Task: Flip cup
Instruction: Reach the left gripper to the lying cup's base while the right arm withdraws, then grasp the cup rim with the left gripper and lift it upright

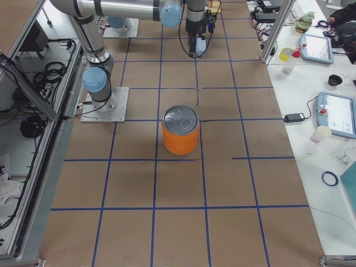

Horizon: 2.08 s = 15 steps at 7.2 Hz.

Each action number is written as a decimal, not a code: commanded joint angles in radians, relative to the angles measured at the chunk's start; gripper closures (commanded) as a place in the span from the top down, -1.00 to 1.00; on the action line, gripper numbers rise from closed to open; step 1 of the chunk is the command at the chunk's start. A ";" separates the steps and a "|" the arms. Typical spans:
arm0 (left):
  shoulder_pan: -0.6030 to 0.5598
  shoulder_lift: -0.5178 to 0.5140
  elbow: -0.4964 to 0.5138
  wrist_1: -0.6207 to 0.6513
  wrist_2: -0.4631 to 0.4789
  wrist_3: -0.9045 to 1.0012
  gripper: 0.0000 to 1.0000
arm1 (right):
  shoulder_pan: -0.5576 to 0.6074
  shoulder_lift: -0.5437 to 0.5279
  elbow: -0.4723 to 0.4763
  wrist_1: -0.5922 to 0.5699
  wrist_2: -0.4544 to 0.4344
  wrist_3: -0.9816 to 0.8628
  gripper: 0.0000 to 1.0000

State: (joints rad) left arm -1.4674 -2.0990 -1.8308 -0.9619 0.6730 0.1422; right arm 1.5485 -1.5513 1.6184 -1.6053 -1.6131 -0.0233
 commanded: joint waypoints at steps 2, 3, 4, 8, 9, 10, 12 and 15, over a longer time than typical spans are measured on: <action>-0.001 0.000 -0.002 0.000 -0.035 -0.015 -0.21 | -0.001 -0.004 -0.020 -0.041 -0.008 0.000 1.00; -0.001 0.002 -0.001 0.000 -0.036 -0.016 -0.42 | -0.001 -0.004 -0.020 -0.039 -0.008 0.000 1.00; 0.001 0.008 -0.001 0.000 -0.036 -0.019 -0.72 | 0.002 -0.004 -0.018 -0.039 -0.008 0.000 1.00; -0.002 0.063 0.004 0.003 -0.032 -0.175 -0.91 | 0.002 -0.004 -0.011 -0.039 -0.008 0.000 1.00; -0.001 0.095 0.016 0.005 -0.015 -0.238 -0.92 | 0.004 -0.003 -0.011 -0.033 -0.010 0.000 1.00; -0.002 0.126 0.034 0.006 0.151 -0.250 -0.93 | 0.004 -0.003 -0.011 -0.030 -0.010 0.000 1.00; -0.042 0.178 0.095 0.000 0.560 -0.233 -0.92 | 0.004 -0.004 -0.009 -0.033 -0.010 0.002 1.00; -0.054 0.157 0.177 0.003 0.935 -0.024 -0.92 | 0.002 -0.004 -0.009 -0.035 -0.013 0.003 1.00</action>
State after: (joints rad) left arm -1.5192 -1.9299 -1.6895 -0.9638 1.4611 0.0135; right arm 1.5522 -1.5554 1.6091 -1.6395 -1.6233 -0.0215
